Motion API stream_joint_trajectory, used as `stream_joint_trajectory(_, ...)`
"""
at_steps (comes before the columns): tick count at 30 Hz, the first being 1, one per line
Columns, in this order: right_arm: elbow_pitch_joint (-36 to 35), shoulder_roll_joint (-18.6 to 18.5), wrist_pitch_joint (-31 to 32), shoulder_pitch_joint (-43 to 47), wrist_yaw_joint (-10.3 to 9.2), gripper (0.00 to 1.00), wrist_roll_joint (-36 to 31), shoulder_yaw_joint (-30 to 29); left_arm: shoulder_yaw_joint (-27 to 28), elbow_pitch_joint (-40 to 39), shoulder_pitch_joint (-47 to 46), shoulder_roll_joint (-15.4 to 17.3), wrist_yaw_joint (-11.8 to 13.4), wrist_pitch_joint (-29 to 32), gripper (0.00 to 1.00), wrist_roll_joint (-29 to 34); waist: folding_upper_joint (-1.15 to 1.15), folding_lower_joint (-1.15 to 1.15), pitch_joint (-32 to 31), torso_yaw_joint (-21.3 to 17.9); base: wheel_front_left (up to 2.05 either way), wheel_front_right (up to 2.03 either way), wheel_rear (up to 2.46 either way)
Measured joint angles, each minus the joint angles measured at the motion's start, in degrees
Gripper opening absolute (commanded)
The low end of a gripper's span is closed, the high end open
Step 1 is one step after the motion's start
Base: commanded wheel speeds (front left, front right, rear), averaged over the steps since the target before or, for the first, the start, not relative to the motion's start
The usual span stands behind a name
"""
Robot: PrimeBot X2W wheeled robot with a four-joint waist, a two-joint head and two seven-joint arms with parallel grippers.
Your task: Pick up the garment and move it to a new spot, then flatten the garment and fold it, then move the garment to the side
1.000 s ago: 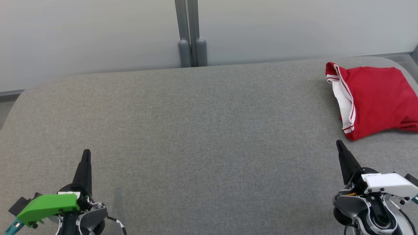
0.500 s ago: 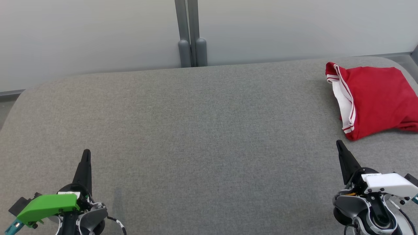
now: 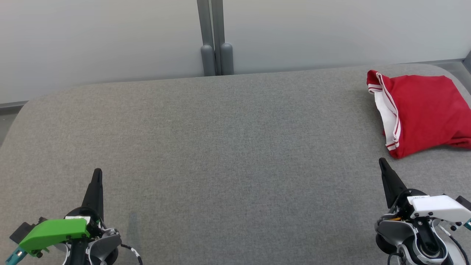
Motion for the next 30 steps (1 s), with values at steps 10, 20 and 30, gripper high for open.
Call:
stream_joint_trajectory(10, 0.0, 0.0, 0.0, 0.0, 0.0, 0.0, 0.0, 0.0, 0.0, 0.0, 0.0, 0.0, 0.0, 0.0, 0.0, 0.0, 0.0, 0.0, 0.0, 0.0, 0.0, 0.0, 0.0)
stream_joint_trajectory(20, 0.0, 0.0, 0.0, 0.0, 0.0, 0.0, 0.0, 0.0, 0.0, 0.0, 0.0, 0.0, 0.0, 0.0, 0.0, 0.0, 0.0, 0.0, 0.0, 0.0, 0.0, 0.0, 0.0)
stream_joint_trajectory(30, 0.0, 0.0, 0.0, 0.0, 0.0, 0.0, 0.0, 0.0, 0.0, 0.0, 0.0, 0.0, 0.0, 0.0, 0.0, 0.0, 0.0, 0.0, 0.0, 0.0, 0.0, 0.0, 0.0)
